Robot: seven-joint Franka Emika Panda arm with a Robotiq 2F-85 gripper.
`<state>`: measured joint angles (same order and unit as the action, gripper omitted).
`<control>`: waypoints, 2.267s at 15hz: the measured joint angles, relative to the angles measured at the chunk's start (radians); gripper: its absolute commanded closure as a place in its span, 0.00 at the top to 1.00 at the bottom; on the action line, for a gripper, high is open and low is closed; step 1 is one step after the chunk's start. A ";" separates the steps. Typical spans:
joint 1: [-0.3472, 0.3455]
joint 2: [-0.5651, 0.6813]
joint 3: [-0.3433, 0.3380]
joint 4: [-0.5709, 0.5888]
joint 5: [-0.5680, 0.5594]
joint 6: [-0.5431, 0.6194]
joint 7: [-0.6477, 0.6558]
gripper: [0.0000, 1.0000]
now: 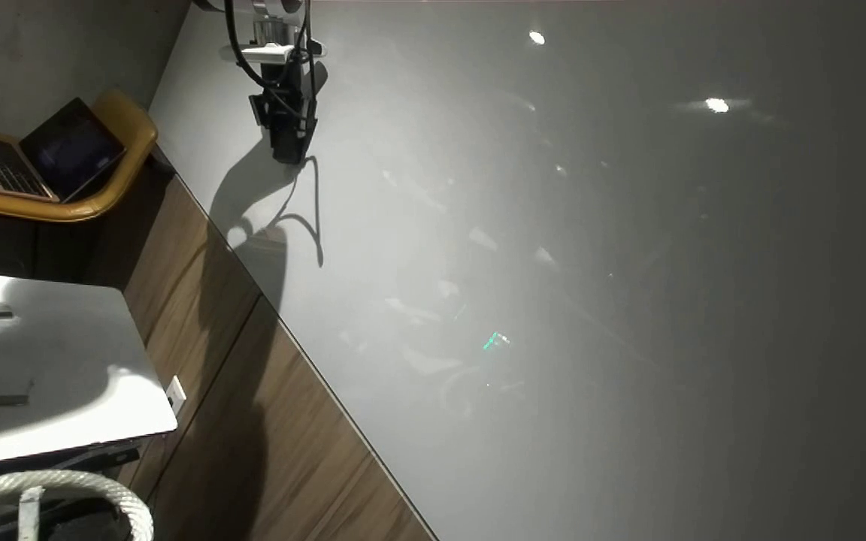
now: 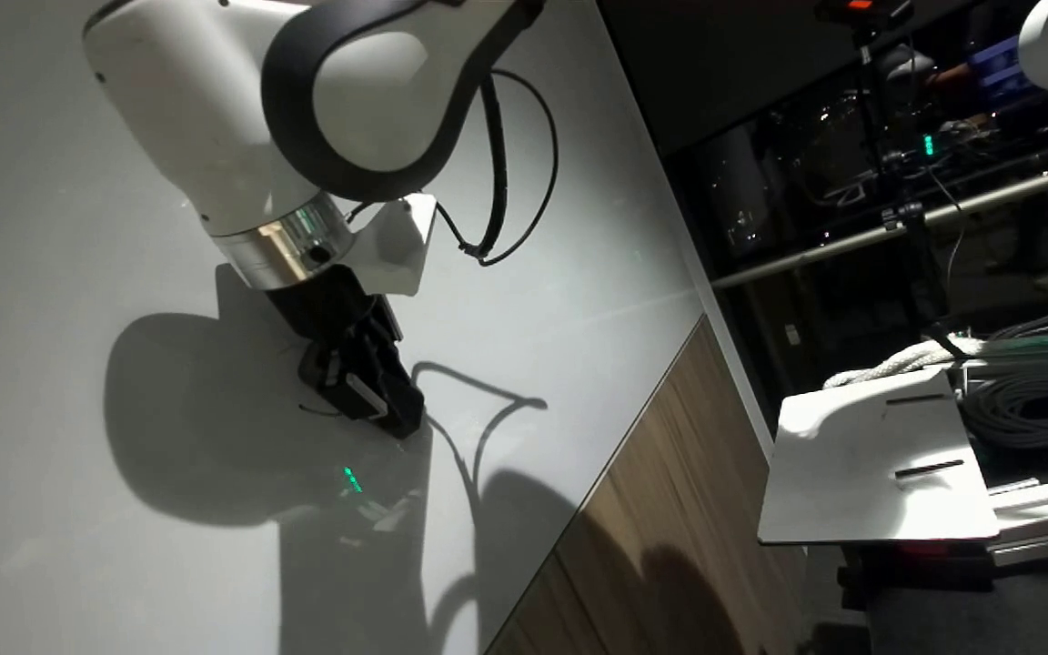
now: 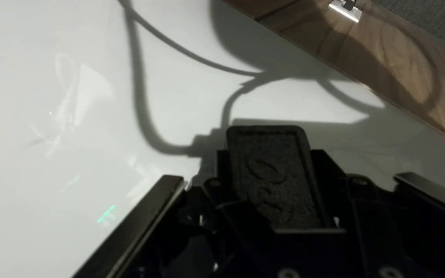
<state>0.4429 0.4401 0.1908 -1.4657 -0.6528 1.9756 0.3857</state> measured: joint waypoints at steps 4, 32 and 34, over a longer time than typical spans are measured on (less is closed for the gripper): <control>0.080 0.102 -0.005 0.150 -0.003 -0.051 0.000 0.29; -0.115 -0.238 -0.055 -0.154 0.028 -0.031 0.012 0.29; -0.129 -0.260 -0.056 -0.274 -0.002 0.058 0.057 0.29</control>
<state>0.3134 0.1797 0.1353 -1.7394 -0.6549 2.0334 0.4423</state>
